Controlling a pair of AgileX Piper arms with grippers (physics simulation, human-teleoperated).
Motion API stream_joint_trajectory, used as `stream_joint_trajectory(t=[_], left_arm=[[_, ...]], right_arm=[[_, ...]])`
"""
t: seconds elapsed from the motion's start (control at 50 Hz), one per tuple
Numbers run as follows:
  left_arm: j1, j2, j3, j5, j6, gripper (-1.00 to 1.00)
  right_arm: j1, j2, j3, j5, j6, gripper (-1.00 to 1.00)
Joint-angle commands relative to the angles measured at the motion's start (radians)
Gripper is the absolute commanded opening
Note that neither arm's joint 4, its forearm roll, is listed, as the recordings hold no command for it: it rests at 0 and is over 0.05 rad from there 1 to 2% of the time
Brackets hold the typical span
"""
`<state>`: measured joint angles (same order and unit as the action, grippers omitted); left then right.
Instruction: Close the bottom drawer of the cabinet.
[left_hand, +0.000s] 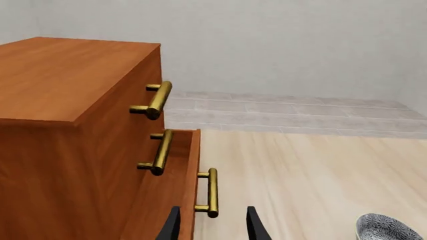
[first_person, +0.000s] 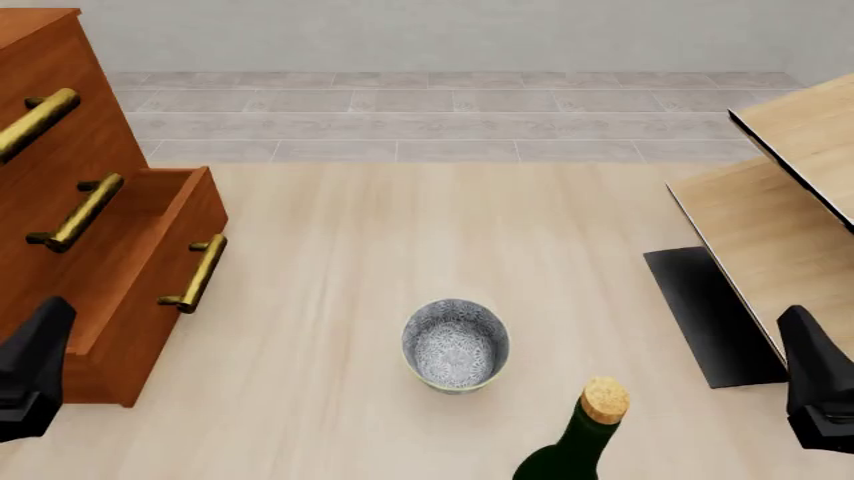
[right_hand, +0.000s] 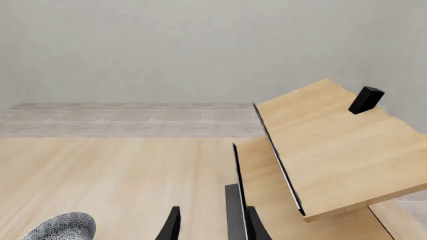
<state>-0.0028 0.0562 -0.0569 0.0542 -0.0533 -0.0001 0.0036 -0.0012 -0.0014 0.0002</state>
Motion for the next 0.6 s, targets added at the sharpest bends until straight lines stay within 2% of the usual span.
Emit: stream_joint_trajectory(t=[0.02,0.4,0.6], left_arm=[[0.005,-0.053,0.040,-0.045,0.053,1.00],[-0.001,-0.053,0.049,-0.049,0.045,1.00],[-0.084,0.065,0.056,-0.109,-0.022,1.00]], right_arm=[[0.001,0.012,-0.002,-0.004,-0.001,1.00],[0.008,0.007,-0.002,-0.002,-0.020,1.00],[0.014,0.002,-0.002,-0.002,-0.032,1.00]])
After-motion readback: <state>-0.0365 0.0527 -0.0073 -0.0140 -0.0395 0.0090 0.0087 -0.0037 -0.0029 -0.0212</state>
